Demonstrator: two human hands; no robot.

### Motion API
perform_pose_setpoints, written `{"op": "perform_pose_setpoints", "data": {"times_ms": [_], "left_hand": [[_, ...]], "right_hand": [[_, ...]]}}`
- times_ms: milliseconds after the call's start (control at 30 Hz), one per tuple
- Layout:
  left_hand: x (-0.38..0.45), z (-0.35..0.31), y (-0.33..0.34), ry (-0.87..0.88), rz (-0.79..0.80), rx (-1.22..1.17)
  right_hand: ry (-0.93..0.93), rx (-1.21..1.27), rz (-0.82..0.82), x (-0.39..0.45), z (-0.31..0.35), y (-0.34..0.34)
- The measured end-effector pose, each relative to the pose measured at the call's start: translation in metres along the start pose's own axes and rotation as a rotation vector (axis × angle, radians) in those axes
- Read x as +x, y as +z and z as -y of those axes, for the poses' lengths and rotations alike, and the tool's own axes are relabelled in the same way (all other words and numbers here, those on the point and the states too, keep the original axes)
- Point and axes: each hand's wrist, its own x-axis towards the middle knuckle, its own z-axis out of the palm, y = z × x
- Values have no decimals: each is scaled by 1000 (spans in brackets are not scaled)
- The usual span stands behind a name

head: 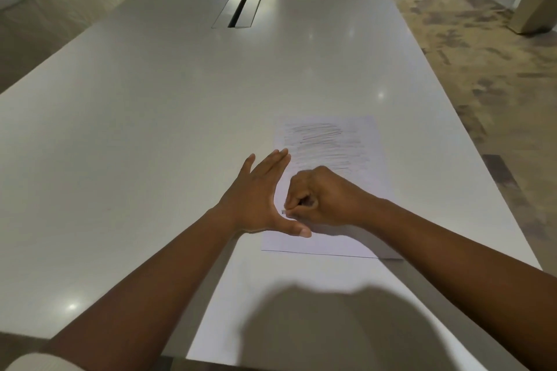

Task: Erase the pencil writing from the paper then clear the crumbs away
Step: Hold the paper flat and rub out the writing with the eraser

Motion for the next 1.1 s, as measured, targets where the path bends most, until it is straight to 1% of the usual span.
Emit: {"op": "perform_pose_setpoints", "data": {"times_ms": [67, 200, 267, 367, 533, 600, 733, 833, 933, 1100], "left_hand": [[0, -1, -1, -3, 1, -14], [1, -2, -2, 0, 0, -17], [1, -3, -1, 5, -3, -15], [1, -2, -1, -16, 2, -11], [2, -1, -1, -25, 24, 23], [2, -1, -1, -25, 26, 17], [3, -2, -1, -30, 38, 11], [4, -2, -2, -36, 65, 23], [6, -2, -2, -44, 78, 39], [5, -1, 0, -41, 55, 16]], "right_hand": [[30, 0, -30, 3, -2, -2], [72, -79, -215, 26, -10, -9], [85, -99, -261, 34, -13, -11], [55, -91, -243, 30, -14, -9], [20, -10, -86, 13, -7, 0], [24, 3, -74, 14, -7, -1], [38, -70, -200, 26, -13, -9], [103, -72, -296, 33, -21, -13], [159, -21, -327, 31, -28, -13], [168, -5, -349, 29, -32, -12]]}}
